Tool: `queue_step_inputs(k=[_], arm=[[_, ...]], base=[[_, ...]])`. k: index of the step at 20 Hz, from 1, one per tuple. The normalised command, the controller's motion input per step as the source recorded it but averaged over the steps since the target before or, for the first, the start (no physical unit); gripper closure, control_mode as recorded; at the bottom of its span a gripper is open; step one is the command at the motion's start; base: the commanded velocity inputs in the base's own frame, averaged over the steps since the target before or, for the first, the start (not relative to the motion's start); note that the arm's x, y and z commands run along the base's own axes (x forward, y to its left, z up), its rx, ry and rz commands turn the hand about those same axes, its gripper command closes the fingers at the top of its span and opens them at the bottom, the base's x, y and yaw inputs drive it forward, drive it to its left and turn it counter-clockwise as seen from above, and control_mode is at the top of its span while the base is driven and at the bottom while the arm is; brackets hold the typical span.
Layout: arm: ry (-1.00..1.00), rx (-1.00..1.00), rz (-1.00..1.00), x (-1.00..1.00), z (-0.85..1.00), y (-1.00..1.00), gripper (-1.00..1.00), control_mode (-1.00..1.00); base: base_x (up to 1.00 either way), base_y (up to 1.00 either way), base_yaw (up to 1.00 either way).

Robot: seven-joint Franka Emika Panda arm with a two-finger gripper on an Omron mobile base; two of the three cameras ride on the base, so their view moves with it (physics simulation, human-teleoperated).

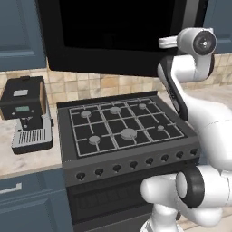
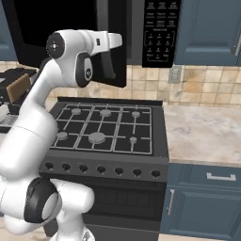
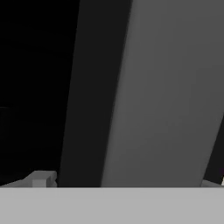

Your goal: Pick the mug from the counter and place it inside the microwave. Then close the microwave.

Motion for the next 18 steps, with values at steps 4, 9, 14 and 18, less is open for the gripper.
queue_step_inputs(k=[4,9,14,18], arm=[[0.00,0.00,0.00,0.70,0.00,-0.01,-1.00,-1.00],[0.00,0.01,0.00,0.70,0.00,-0.02,-1.00,-1.00],[0.00,0.00,0.00,0.72,0.01,-0.01,-1.00,-1.00],[0.00,0.00,0.00,0.85,0.01,-0.02,-1.00,-1.00]], base=[[0.00,0.00,0.00],[0.00,0.00,0.00],[0.00,0.00,0.00],[0.00,0.00,0.00]])
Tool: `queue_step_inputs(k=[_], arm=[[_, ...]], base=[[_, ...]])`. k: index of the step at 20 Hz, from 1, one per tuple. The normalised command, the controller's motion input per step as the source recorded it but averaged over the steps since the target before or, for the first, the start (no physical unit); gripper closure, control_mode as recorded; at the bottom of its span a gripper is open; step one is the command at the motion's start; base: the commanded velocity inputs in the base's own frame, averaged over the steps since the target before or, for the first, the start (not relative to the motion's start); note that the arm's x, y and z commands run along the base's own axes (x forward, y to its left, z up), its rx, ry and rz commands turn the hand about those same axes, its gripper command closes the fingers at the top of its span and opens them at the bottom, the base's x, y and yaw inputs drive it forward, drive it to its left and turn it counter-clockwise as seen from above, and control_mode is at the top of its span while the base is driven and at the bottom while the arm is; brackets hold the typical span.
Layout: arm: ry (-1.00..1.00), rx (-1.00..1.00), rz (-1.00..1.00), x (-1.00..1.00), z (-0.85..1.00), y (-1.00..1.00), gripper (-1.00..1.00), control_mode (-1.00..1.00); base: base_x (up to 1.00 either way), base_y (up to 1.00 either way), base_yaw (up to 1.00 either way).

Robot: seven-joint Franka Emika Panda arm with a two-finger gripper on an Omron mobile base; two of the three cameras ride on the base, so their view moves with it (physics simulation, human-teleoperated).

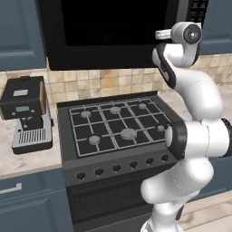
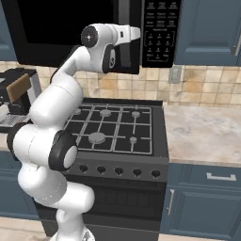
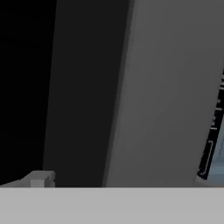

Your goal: Pick the mug from the counter and place it inside the microwave. Then close the microwave.

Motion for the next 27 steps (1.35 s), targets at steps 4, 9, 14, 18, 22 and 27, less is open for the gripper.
queue_step_inputs(k=[4,9,14,18,22,27], arm=[[0.00,0.00,0.00,0.77,0.00,0.00,-1.00,-1.00],[0.00,0.00,0.00,0.75,0.08,0.00,-1.00,-1.00],[0.00,0.00,0.00,0.65,0.03,0.00,-1.00,-1.00],[0.00,0.00,0.00,0.51,0.00,0.00,-1.00,-1.00],[0.00,0.00,0.00,0.35,0.00,0.00,-1.00,-1.00],[0.00,0.00,0.00,0.01,0.00,0.00,-1.00,-1.00]], base=[[0.00,0.00,0.00],[0.00,0.00,0.00],[0.00,0.00,0.00],[0.00,0.00,0.00],[0.00,0.00,0.00],[0.00,0.00,0.00]])
